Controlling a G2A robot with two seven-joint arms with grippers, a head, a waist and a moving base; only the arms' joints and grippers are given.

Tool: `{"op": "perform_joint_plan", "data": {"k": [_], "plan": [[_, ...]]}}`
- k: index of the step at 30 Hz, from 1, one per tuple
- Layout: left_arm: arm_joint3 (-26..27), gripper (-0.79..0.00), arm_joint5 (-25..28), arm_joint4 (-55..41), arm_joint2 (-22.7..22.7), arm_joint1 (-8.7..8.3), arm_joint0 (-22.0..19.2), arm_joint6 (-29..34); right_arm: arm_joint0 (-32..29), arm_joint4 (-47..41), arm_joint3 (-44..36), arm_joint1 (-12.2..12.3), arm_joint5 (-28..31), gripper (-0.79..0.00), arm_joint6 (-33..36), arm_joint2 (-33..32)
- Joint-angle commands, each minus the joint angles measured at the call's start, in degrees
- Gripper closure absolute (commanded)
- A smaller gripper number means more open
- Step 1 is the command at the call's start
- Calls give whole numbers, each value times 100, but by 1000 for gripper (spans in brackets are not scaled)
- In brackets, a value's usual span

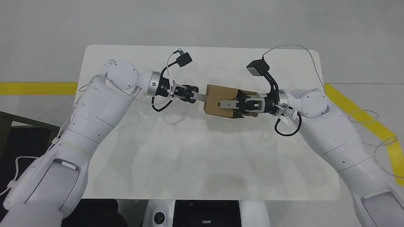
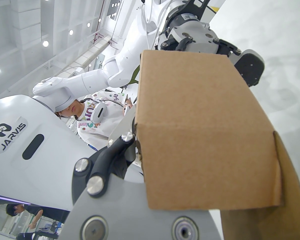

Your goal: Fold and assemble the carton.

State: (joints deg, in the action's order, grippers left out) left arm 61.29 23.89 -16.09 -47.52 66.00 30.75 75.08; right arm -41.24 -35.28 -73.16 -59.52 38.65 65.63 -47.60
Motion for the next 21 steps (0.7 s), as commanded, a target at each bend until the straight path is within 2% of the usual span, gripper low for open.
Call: {"op": "perform_joint_plan", "data": {"k": [1,21], "plan": [[5,-785,15,-23,24,13,13,0,-3,-11,6,-7,4,0,-4,11],[-183,-785,90,-262,174,133,-12,174,12,-41,148,-58,6,0,-6,41]]}}
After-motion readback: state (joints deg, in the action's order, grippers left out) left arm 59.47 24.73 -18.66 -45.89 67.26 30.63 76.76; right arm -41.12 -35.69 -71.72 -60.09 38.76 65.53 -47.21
